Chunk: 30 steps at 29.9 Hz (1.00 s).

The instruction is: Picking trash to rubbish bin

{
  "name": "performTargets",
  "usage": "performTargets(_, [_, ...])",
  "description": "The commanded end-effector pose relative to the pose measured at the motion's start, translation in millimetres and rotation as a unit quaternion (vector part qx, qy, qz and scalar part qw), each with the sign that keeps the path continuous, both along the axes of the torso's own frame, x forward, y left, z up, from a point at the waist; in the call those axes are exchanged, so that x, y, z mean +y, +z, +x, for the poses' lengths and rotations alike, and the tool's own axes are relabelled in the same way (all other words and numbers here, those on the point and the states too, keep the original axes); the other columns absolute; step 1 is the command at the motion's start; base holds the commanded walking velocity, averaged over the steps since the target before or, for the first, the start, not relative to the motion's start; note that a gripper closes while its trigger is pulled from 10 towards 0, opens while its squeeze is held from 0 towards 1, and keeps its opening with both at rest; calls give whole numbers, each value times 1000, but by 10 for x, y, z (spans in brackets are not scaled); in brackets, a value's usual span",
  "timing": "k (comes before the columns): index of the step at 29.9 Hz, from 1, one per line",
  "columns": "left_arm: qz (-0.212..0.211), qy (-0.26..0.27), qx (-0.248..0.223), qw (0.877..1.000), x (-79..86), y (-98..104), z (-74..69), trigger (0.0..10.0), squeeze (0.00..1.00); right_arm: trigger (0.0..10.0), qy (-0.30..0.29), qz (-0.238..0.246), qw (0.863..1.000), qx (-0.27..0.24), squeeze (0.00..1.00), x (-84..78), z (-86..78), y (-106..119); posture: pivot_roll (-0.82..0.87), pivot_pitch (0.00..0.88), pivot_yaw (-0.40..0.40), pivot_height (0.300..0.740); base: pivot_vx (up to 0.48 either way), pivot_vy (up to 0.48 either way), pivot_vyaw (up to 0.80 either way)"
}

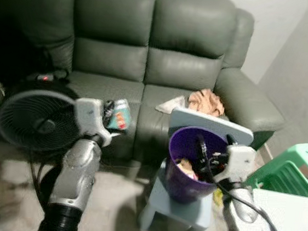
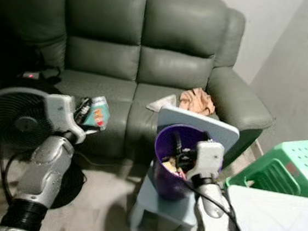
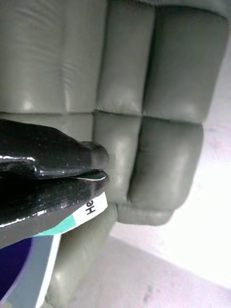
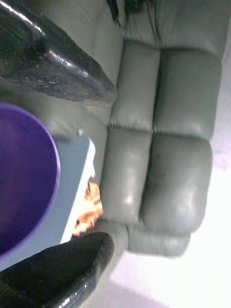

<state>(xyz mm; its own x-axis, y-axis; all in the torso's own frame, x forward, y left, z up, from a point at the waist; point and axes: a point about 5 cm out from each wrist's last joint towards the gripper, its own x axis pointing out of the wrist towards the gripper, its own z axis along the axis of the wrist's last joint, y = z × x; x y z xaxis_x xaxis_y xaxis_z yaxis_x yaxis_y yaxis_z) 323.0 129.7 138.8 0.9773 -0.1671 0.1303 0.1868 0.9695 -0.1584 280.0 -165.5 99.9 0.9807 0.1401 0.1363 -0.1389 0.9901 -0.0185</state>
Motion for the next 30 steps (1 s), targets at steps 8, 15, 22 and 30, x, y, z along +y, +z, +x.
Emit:
performTargets(8, [8, 9, -5, 1000, 74, 25, -4, 10000, 0, 10000, 17, 14, 1000, 6, 0, 77, 30, 22, 18, 0, -96, 740, 376, 0, 0])
performTargets(15, [11, 15, -8, 1000, 57, 30, -7, 10000, 0, 10000, 19, 12, 1000, 7, 0, 73, 31, 23, 17, 0, -97, 740, 236, 0, -662])
performTargets(22, [13, 11, -2, 1000, 36, 16, -16, 10000, 0, 10000, 15, 13, 1000, 4, 0, 60, 26, 32, 19, 0, -99, 740, 0, 0, -106])
performTargets(30, [19, -50, 25, 998, -118, -102, -67, 10000, 0, 10000, 9, 12, 1000, 8, 0, 43, 33, 36, 19, 0, -106, 740, 0, 0, 0])
